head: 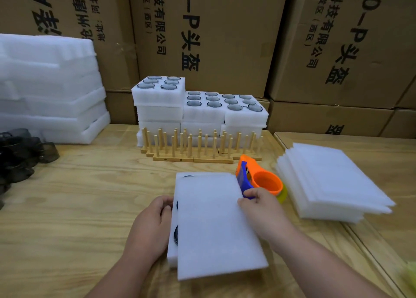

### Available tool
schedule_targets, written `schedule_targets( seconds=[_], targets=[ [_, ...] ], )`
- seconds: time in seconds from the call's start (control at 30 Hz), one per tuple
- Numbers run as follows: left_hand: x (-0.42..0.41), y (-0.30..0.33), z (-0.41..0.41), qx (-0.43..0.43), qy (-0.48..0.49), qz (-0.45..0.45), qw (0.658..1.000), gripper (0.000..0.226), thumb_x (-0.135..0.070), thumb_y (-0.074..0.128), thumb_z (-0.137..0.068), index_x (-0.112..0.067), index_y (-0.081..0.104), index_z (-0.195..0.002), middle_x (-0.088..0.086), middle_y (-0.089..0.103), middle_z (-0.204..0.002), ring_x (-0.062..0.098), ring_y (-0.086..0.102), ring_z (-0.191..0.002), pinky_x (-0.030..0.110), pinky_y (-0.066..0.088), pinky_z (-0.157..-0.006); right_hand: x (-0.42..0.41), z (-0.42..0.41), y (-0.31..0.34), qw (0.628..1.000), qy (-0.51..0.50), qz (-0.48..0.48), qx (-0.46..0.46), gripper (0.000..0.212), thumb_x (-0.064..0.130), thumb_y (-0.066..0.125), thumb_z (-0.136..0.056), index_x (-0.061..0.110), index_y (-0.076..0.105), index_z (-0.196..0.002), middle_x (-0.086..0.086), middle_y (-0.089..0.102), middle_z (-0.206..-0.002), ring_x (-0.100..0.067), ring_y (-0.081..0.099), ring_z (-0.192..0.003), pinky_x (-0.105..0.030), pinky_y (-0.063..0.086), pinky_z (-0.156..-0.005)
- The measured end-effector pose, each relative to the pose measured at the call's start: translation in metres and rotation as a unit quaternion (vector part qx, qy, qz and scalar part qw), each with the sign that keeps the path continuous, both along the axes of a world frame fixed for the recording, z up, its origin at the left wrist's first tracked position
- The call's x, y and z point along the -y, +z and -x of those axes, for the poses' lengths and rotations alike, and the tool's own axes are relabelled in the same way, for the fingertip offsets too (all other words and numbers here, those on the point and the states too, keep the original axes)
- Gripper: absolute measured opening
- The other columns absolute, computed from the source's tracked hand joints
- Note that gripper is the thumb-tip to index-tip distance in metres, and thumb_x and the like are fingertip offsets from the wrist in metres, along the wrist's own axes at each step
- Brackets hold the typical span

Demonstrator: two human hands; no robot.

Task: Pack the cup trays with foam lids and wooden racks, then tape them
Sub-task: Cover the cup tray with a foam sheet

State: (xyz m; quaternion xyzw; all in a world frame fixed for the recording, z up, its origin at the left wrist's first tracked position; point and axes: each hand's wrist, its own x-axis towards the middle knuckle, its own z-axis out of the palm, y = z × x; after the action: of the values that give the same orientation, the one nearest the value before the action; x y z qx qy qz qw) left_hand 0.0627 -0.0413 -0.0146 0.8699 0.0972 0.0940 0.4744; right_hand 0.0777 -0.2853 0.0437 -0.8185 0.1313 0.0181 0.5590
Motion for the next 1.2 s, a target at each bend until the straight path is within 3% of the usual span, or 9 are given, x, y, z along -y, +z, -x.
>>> schedule_targets(
  seconds=[0.13, 0.27, 0.43, 0.63, 0.73, 0.93, 1.03, 1.1, 1.2],
  targets=[
    [0.0, -0.002, -0.001, 0.005, -0.002, -0.004, 1.0, 0.024, -0.031, 0.044, -0.1, -0.045, 0.063, -0.104, -0.036, 0.068, -0.094, -0.005, 0.065, -0.085, 0.026, 0.047, -0.068, -0.001, -0.002, -0.008, 0.999, -0.011, -0.045, -0.016, 0.023, 0.013, 0.062, -0.091, 0.018, 0.066, -0.113, -0.006, 0.075, -0.097, -0.023, 0.074, -0.087, -0.039, 0.06, -0.076],
    [0.0, -0.003, -0.002, 0.011, -0.003, -0.007, 1.0, 0.023, -0.03, 0.045, -0.1, -0.044, 0.063, -0.105, -0.035, 0.068, -0.095, -0.004, 0.065, -0.087, 0.026, 0.048, -0.07, -0.006, -0.007, -0.012, 0.996, -0.03, -0.089, -0.007, 0.022, 0.012, 0.061, -0.092, 0.017, 0.067, -0.112, -0.008, 0.076, -0.1, -0.028, 0.074, -0.089, -0.05, 0.06, -0.086],
    [-0.002, -0.005, -0.003, 0.013, 0.001, -0.015, 1.0, 0.026, -0.028, 0.044, -0.101, -0.046, 0.063, -0.104, -0.041, 0.065, -0.096, -0.009, 0.063, -0.089, 0.025, 0.047, -0.071, -0.012, -0.01, -0.01, 0.996, -0.031, -0.081, 0.015, 0.021, 0.01, 0.057, -0.092, 0.015, 0.072, -0.107, -0.006, 0.077, -0.092, -0.027, 0.074, -0.086, -0.043, 0.06, -0.079],
    [-0.001, -0.006, -0.005, 0.013, 0.004, -0.012, 1.0, 0.026, -0.031, 0.043, -0.1, -0.047, 0.063, -0.105, -0.04, 0.066, -0.096, -0.01, 0.062, -0.087, 0.026, 0.048, -0.071, -0.016, -0.013, -0.009, 0.995, -0.038, -0.087, 0.02, 0.025, 0.012, 0.055, -0.094, 0.014, 0.07, -0.115, -0.009, 0.075, -0.102, -0.029, 0.072, -0.094, -0.051, 0.059, -0.09],
    [-0.002, -0.006, -0.005, 0.019, 0.001, -0.013, 1.0, 0.026, -0.03, 0.044, -0.1, -0.046, 0.064, -0.104, -0.038, 0.067, -0.095, -0.008, 0.062, -0.089, 0.024, 0.046, -0.071, -0.018, -0.014, -0.009, 0.995, -0.038, -0.09, 0.027, 0.025, 0.011, 0.055, -0.095, 0.013, 0.071, -0.113, -0.009, 0.075, -0.102, -0.029, 0.072, -0.095, -0.049, 0.059, -0.09],
    [-0.002, -0.005, -0.003, 0.057, -0.022, 0.003, 0.998, 0.027, -0.04, 0.038, -0.101, -0.046, 0.065, -0.101, -0.038, 0.066, -0.096, -0.01, 0.061, -0.092, 0.024, 0.046, -0.075, -0.016, -0.014, -0.013, 0.986, -0.037, -0.155, 0.039, 0.018, 0.015, 0.059, -0.091, 0.012, 0.077, -0.087, -0.013, 0.076, -0.088, -0.028, 0.071, -0.082, -0.042, 0.056, -0.075],
    [-0.002, -0.002, 0.001, 0.099, -0.032, 0.013, 0.995, 0.04, -0.054, 0.028, -0.094, -0.047, 0.067, -0.101, -0.039, 0.066, -0.099, -0.012, 0.06, -0.096, 0.021, 0.045, -0.08, -0.016, -0.011, -0.017, 0.972, -0.024, -0.227, 0.052, 0.018, 0.026, 0.064, -0.079, 0.015, 0.077, -0.077, -0.002, 0.071, -0.073, -0.021, 0.064, -0.068, -0.032, 0.049, -0.06],
    [-0.003, -0.002, 0.002, 0.116, -0.041, 0.031, 0.992, 0.046, -0.058, 0.026, -0.093, -0.045, 0.069, -0.106, -0.037, 0.068, -0.103, -0.012, 0.061, -0.099, 0.024, 0.048, -0.084, -0.015, -0.008, -0.023, 0.961, -0.025, -0.269, 0.063, 0.021, 0.03, 0.062, -0.083, 0.019, 0.08, -0.082, -0.001, 0.075, -0.08, -0.016, 0.067, -0.071, -0.03, 0.051, -0.059],
    [-0.004, -0.001, 0.004, 0.125, -0.062, 0.046, 0.989, 0.048, -0.059, 0.028, -0.093, -0.046, 0.071, -0.112, -0.033, 0.071, -0.105, -0.008, 0.063, -0.102, 0.03, 0.05, -0.087, -0.012, -0.006, -0.034, 0.945, -0.025, -0.319, 0.061, 0.03, 0.02, 0.053, -0.1, 0.021, 0.082, -0.091, -0.007, 0.079, -0.098, -0.015, 0.075, -0.087, -0.031, 0.056, -0.069]
  ],
)
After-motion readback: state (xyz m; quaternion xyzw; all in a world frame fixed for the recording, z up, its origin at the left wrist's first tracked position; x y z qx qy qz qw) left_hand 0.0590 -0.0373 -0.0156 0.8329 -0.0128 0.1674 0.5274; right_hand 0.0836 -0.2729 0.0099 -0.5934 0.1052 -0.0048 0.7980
